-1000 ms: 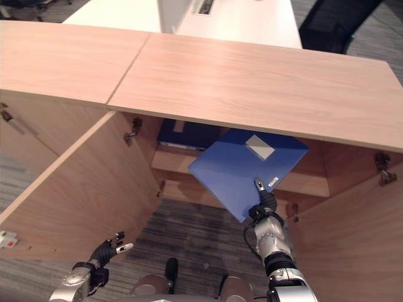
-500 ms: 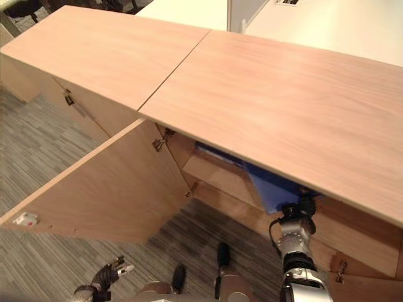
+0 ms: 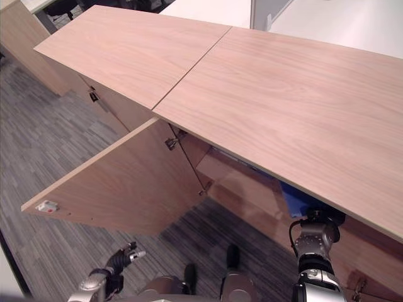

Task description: Put the empty folder in the office cabinet

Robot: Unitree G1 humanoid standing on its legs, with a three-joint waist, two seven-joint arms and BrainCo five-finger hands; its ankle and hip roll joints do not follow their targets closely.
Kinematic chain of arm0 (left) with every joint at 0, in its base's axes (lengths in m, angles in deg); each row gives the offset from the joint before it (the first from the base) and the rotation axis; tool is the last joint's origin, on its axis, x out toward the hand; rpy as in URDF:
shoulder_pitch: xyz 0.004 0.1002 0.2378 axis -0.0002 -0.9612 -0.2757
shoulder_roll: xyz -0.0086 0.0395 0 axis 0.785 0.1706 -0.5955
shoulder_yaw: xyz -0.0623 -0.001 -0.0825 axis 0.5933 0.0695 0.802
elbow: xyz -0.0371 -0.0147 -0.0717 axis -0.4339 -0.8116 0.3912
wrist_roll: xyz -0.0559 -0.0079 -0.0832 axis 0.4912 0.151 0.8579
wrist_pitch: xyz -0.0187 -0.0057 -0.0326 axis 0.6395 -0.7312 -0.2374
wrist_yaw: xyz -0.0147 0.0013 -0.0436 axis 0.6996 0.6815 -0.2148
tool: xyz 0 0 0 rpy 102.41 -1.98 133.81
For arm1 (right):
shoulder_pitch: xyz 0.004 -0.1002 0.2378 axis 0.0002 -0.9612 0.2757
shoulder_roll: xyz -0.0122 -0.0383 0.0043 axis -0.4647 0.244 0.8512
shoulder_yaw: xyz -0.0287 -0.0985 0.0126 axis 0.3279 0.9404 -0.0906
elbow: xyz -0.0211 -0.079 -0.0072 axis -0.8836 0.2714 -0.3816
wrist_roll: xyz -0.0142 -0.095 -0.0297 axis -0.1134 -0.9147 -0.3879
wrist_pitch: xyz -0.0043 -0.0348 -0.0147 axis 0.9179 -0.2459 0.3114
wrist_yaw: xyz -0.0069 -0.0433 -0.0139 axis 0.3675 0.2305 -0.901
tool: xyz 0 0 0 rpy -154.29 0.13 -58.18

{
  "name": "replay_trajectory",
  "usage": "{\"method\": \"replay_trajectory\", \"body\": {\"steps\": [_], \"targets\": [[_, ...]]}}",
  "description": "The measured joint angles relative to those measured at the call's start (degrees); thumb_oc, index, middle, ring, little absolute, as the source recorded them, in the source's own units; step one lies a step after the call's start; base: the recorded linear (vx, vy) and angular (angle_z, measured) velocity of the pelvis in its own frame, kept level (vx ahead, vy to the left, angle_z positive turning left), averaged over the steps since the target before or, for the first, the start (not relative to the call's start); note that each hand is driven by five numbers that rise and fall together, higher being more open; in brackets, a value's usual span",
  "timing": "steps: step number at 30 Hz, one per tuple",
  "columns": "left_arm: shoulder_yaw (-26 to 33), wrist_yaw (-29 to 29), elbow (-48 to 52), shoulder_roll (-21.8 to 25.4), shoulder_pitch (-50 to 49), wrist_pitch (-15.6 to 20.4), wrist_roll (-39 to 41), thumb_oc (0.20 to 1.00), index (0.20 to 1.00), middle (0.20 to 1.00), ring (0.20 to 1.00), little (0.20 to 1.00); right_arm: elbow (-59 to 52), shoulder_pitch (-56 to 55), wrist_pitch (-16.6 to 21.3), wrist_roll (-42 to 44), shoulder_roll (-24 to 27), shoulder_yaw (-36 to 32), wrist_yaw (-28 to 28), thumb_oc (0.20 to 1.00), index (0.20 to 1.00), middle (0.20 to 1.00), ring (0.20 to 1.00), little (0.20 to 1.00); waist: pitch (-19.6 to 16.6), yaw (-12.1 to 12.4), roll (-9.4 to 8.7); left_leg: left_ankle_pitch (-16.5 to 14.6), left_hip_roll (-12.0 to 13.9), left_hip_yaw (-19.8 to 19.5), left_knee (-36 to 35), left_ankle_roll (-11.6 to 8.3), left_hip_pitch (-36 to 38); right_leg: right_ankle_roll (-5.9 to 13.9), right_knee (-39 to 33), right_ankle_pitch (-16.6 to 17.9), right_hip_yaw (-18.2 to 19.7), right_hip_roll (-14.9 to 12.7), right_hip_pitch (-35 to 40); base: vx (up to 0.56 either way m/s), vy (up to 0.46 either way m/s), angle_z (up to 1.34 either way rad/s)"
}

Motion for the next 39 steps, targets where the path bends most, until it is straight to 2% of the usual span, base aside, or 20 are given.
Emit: {"method": "replay_trajectory", "body": {"steps": [1, 2, 7, 12, 13, 14, 15, 16, 17, 18, 20, 21, 23, 24, 25, 26, 28, 31, 34, 39], "targets": [[0.06, -0.02, 0.04, -0.01, -0.86, -0.15, -0.24, 1.0, 1.0, 1.0, 1.0, 1.0, -0.1, 0.11, 0.0, -0.07, 0.44, -0.47, -0.04, 0.2, 0.2, 0.2, 0.2, 0.2, -0.45, 0.0, 0.9, -0.49, 0.75, 0.12, -1.52, 1.23, 0.95, 0.3, 0.14, 0.24, 0.12, 1.08, -0.12, 0.06, 0.086, -0.38], [0.29, 0.07, 0.13, 0.24, -1.3, -0.59, -0.43, 1.0, 1.0, 1.0, 1.0, 1.0, -0.15, 0.2, 0.09, 0.01, 0.31, -1.74, -0.24, 0.2, 0.2, 0.2, 0.2, 0.2, -0.5, 0.42, 0.71, 1.29, 0.85, 1.23, -3.64, 3.31, 1.99, 0.62, 0.64, 0.46, 0.74, 1.17, -0.07, 0.05, 0.077, -0.36], [0.42, 0.16, 0.21, 0.52, -2.37, -0.89, -1.47, 1.0, 1.0, 1.0, 1.0, 1.0, -0.15, 0.12, 0.31, -0.02, 0.2, -3.79, -0.88, 0.2, 0.2, 0.2, 0.2, 0.2, -1.29, -0.36, -0.59, 3.08, -0.32, 4.07, -6.52, 5.03, 5.21, 2.01, 0.04, 1.19, 2.45, 0.24, 0.94, 0.01, 0.081, -0.24], [2.04, 0.33, 0.15, 0.89, -2.19, -0.88, -2.66, 1.0, 1.0, 1.0, 1.0, 1.0, -0.15, 0.69, -0.14, -0.14, -0.5, -0.54, -0.87, 0.2, 0.2, 0.2, 0.2, 0.2, -1.59, 0.11, -1.83, 2.99, -0.98, 7.89, -7.57, 5.28, 6.54, 2.29, -0.33, 3.74, 5.85, 0.96, 0.03, -0.11, 0.05, -0.52], [2.16, 0.55, -0.05, 1.56, -2.19, -0.89, -2.69, 1.0, 1.0, 1.0, 1.0, 1.0, -0.12, 2.28, -0.16, -0.16, -2.14, 0.9, -0.92, 0.2, 0.2, 0.2, 0.2, 0.2, -1.25, 0.57, -2.41, 3.03, -0.35, 9.84, -6.99, 5.32, 6.35, 3.72, 1.38, 5.61, 5.64, 1.85, -2.08, -0.1, -0.044, -0.96], [2.11, 0.52, -0.2, 2.21, -2.35, -0.98, -2.85, 1.0, 1.0, 1.0, 1.0, 1.0, -0.11, 3.28, -0.36, -0.21, -3.41, 2.03, -0.91, 0.2, 0.2, 0.2, 0.2, 0.2, -1.12, 1.1, -2.66, 2.99, 0.38, 11.14, -6.75, 5.35, 6.4, 7.14, 1.7, 6.39, 4.22, 1.87, -2.87, -0.14, -0.117, -1.03], [2.45, 0.67, -0.35, 2.43, -2.1, -0.98, -3.09, 1.0, 1.0, 1.0, 1.0, 1.0, -0.02, 3.8, -0.7, -0.25, -4.01, 2.85, -0.89, 0.2, 0.2, 0.2, 0.2, 0.2, -0.98, 1.1, -2.43, 2.56, 1.51, 11.08, -6.33, 6.57, 6.41, 7.93, 3.56, 3.43, 0.9, 1.31, -3.37, -0.08, -0.08, -0.71], [2.91, 1.14, -0.48, 2.27, -2.05, -0.81, -3.06, 1.0, 1.0, 1.0, 1.0, 1.0, 0.24, 4.33, -0.9, -0.35, -4.83, 3.16, -0.92, 0.2, 0.2, 0.2, 0.2, 0.2, -1.05, 1.09, -2.19, 2.32, 2.19, 12.25, -6.06, 6.93, 6.25, 7.24, 8.76, 1.28, -2.97, -0.93, -4.69, -0.12, -0.122, -0.36], [3.16, 1.4, -0.62, 2.26, -1.89, -0.59, -3.05, 1.0, 1.0, 1.0, 1.0, 1.0, 0.79, 5.19, -0.84, -0.28, -5.73, 3.17, -1.02, 0.2, 0.2, 0.2, 0.2, 0.2, -1.02, 0.81, -2.32, 2.2, 2.62, 12.81, -5.1, 7.12, 5.52, 7.94, 13.54, -0.12, -3.51, -3.39, -5.9, -0.08, -0.144, -0.49], [3.72, 1.46, -1.07, 2.28, -1.2, -0.62, -3.07, 1.0, 1.0, 1.0, 1.0, 1.0, 1.77, 5.7, -1.44, -0.35, -6.78, 3.48, -1.05, 0.2, 0.2, 0.2, 0.2, 0.2, -0.83, 1.86, -1.8, 1.94, 3.86, 13.61, -4.74, 7.18, 5.62, 9.53, 19.31, -2.41, -4.23, -8.63, -6.15, -0.08, -0.139, -0.4], [4.51, 1.53, -3.5, 2.31, -0.12, -0.86, -3.11, 1.0, 1.0, 1.0, 1.0, 1.0, 1.76, 5.26, -1.88, -0.73, -6.99, 3.48, -1.0, 0.2, 0.2, 0.2, 0.2, 0.2, -1.09, 2.38, -2.27, 2.11, 3.67, 13.79, -4.63, 6.83, 5.58, 11.11, 19.29, -3.4, -0.05, -12.45, -4.26, -0.06, -0.243, -0.19], [4.66, 2.01, -4.92, 2.64, -0.12, -1.07, -3.26, 1.0, 1.0, 1.0, 1.0, 1.0, 1.53, 5.34, -1.9, -0.69, -7.68, 3.21, -0.95, 0.2, 0.2, 0.2, 0.2, 0.2, -1.28, 2.57, -2.86, 2.64, 3.59, 13.94, -4.09, 5.92, 5.42, 14.12, 19.99, -4.21, 3.2, -18.21, -1.89, -0.05, -0.241, -0.04], [4.49, 2.22, -4.78, 2.68, -0.7, -0.97, -3.5, 1.0, 1.0, 1.0, 1.0, 1.0, 1.45, 4.91, -2.04, -0.72, -7.92, 3.5, -0.88, 0.2, 0.2, 0.2, 0.2, 0.2, -1.68, 3.42, -3.13, 2.35, 3.9, 13.95, -3.66, 4.94, 5.35, 14.19, 16.45, -3.66, 4.06, -20.23, 1.06, -0.05, -0.257, -0.17], [4.49, 2.19, -4.5, 3.23, -0.77, -0.98, -4.16, 1.0, 1.0, 1.0, 1.0, 1.0, 1.46, 4.77, -2.15, -0.73, -8.28, 3.71, -0.85, 0.2, 0.2, 0.2, 0.2, 0.2, -1.87, 4.11, -4.08, 2.55, 4.21, 14.07, -3.27, 3.38, 5.34, 13.37, 12.06, 0.4, 4.39, -20.74, 3.26, -0.05, -0.237, -0.17], [4.46, 2.25, -4.65, 4.2, -1.17, -1.06, -4.46, 1.0, 1.0, 1.0, 1.0, 1.0, 1.48, 4.67, -2.31, -0.78, -8.96, 3.82, -0.85, 0.2, 0.2, 0.2, 0.2, 0.2, -2.14, 4.09, -5.73, 2.88, 3.75, 14.31, -3.07, 2.4, 5.33, 13.6, 10.5, 2.47, 4.1, -20.88, 4.52, -0.04, -0.184, -0.63], [4.45, 2.13, -4.69, 4.15, -2.51, -1.3, -5.07, 1.0, 1.0, 1.0, 1.0, 1.0, 1.53, 4.73, -2.66, -1.36, -9.17, 4.1, -0.83, 0.2, 0.2, 0.2, 0.2, 0.2, -3.92, 5.7, -6.56, 2.96, 4.52, 16.32, -3.44, 0.92, 5.27, 13.37, 5.17, -1.08, 3.55, -19.55, 5.97, -0.02, -0.137, -0.7], [4.55, 2.04, -4.93, 2.88, -3.93, -1.35, -5.45, 1.0, 1.0, 1.0, 1.0, 1.0, 1.21, 4.7, -2.51, -2.32, -8.26, 4.19, -0.79, 0.2, 0.2, 0.2, 0.2, 0.2, -5.2, 5.04, -4.94, 4.46, 7.03, 17.37, -4.73, -1.95, 5.59, 13.84, -0.1, -1.48, 3.15, -16.72, 7.55, -0.07, -0.207, -0.62], [4.85, 0.97, -7.52, 1.25, -3.92, -1.12, -5.53, 1.0, 1.0, 1.0, 1.0, 1.0, 0.82, 1.02, -3.71, -4.44, -4.61, 7.81, 0.29, 0.2, 0.2, 0.2, 0.2, 0.2, -7.81, 2.73, -1.17, 6.52, 11.59, 16.75, -5.72, -3.38, 6.22, 12.33, -2.12, -0.51, 3.09, -11.72, 8.44, -0.08, -0.181, -0.16], [5.71, 0.7, -8.5, 0.08, -3.42, -1.15, -5.65, 1.0, 1.0, 1.0, 1.0, 1.0, -1.5, -0.78, -4.06, -5.3, -4.76, 9.61, 0.84, 0.2, 0.2, 0.2, 0.2, 0.2, -8.98, 2.05, 0.64, 7.16, 12.83, 16.71, -6.35, -4.45, 6.36, 12.24, -4.13, 0.24, 3.38, -10.34, 8.94, -0.09, -0.163, -0.1], [6.31, -0.04, -9.07, -0.09, -3.03, -1.49, -7.9, 1.0, 1.0, 1.0, 1.0, 1.0, -3.47, -2.04, -4.05, -7.03, -5.1, 9.39, 1.71, 0.2, 0.2, 0.2, 0.2, 0.2, -8.82, 1.87, 1.24, 7.74, 13.29, 16.61, -6.99, -5.15, 5.93, 12.21, -3.2, 0.95, 3.66, -9.89, 7.34, -0.1, -0.164, -0.04]]}}
